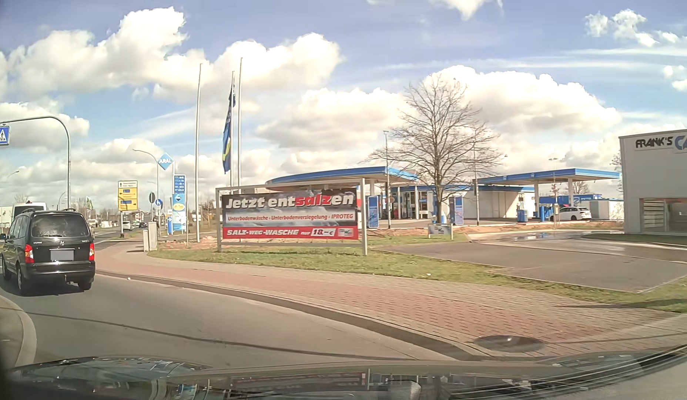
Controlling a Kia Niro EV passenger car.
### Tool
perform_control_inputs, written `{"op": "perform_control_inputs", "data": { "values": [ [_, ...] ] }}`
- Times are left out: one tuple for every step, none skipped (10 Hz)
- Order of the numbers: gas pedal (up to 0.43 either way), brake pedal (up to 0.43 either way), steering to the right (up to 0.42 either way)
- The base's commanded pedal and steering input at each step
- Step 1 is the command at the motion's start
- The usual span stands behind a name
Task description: Follow the waypoints while adhering to traffic rules and regulations
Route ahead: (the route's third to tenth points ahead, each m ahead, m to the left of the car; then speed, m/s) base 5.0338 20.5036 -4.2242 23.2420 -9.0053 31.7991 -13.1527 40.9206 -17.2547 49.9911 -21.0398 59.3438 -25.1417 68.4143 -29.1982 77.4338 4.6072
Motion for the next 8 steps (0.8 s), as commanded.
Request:
{"op": "perform_control_inputs", "data": {
  "values": [
    [0.059, 0.0, -0.373],
    [0.059, 0.0, -0.384],
    [0.059, 0.0, -0.399],
    [0.059, 0.0, -0.412],
    [0.059, 0.0, -0.428],
    [0.059, 0.0, -0.44],
    [0.059, 0.0, -0.451],
    [0.059, 0.0, -0.457]
  ]
}}
